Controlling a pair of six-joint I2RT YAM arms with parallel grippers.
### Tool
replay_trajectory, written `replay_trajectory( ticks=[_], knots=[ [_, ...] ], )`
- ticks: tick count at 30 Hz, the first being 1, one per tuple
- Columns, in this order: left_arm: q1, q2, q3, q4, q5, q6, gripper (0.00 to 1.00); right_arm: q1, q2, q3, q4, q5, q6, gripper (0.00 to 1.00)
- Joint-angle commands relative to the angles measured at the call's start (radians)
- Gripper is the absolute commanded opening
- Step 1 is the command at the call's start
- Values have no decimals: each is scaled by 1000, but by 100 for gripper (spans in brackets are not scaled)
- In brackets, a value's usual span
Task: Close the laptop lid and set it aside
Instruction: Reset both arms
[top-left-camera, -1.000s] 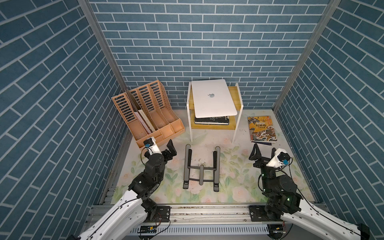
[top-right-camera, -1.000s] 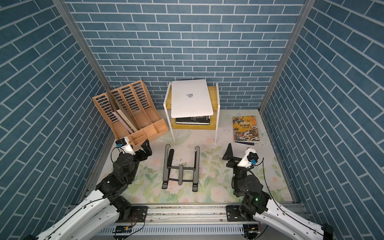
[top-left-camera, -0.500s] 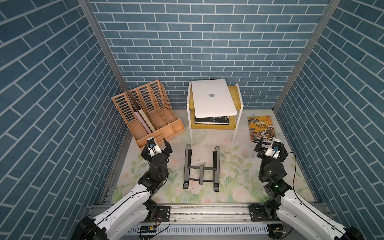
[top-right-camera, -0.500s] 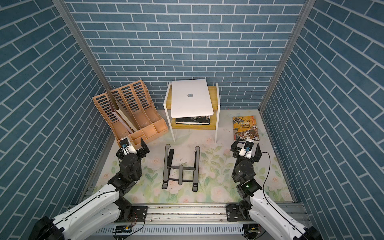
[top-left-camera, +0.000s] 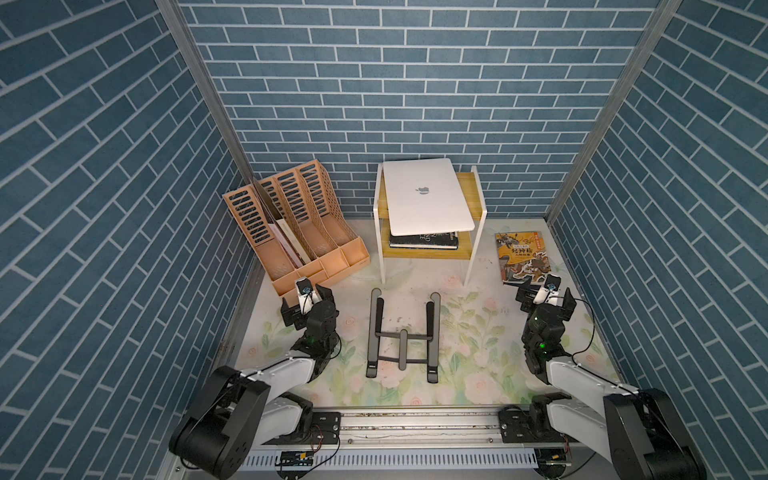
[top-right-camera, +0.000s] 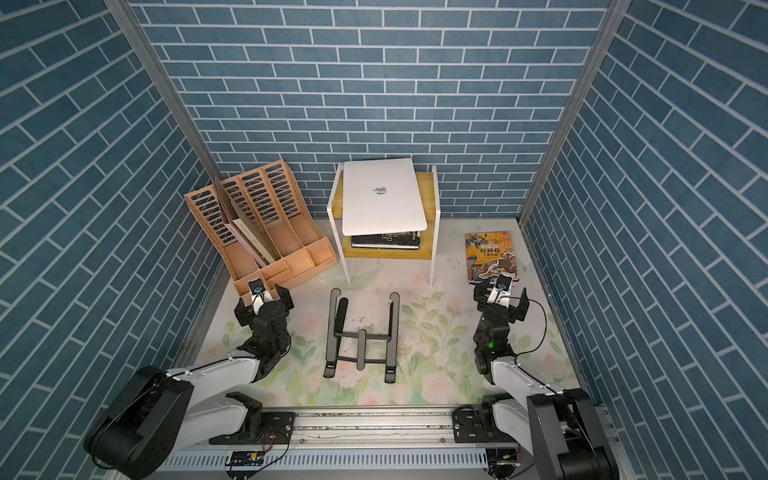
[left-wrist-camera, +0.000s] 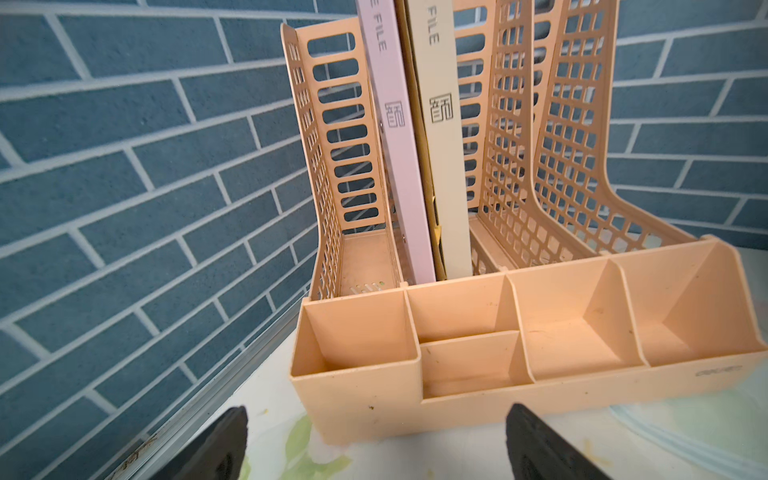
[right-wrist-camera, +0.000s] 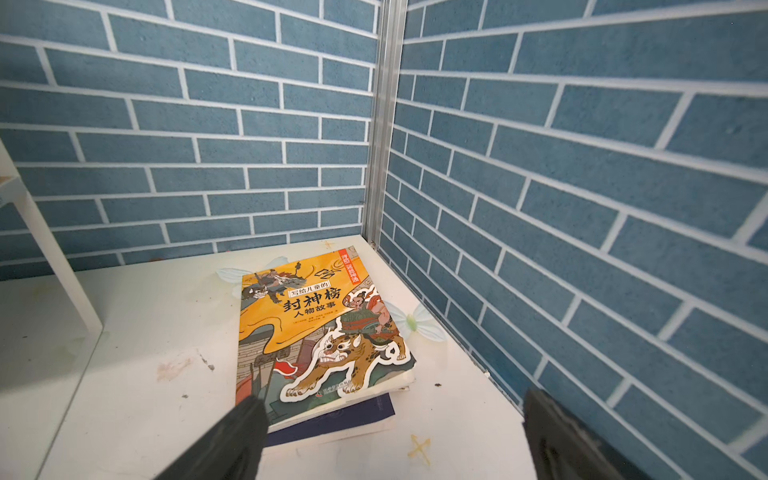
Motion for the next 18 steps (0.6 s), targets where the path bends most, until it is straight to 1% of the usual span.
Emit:
replay_trajectory(
  ticks=[1,6,8,11,13,15,18],
  knots=[
    [25,51,5,104,21,16,100,-31,34,-16,125,-58,38,100],
    [78,76,-14,217,127,8,99,-52,119,-37,225,-132,50,100],
    [105,83,-18,245,189,3,100,-52,145,-30,235,-158,49,100],
    [151,96,14,194,269,-18,100,-53,190,-26,262,-206,32,100],
    [170,106,34,159,269,-38,100,-53,230,-25,289,-219,28,100],
    [180,102,30,161,268,-42,100,-54,271,-25,322,-231,24,100],
    [188,110,20,203,310,6,100,-53,333,-29,381,-249,14,100]
  ],
)
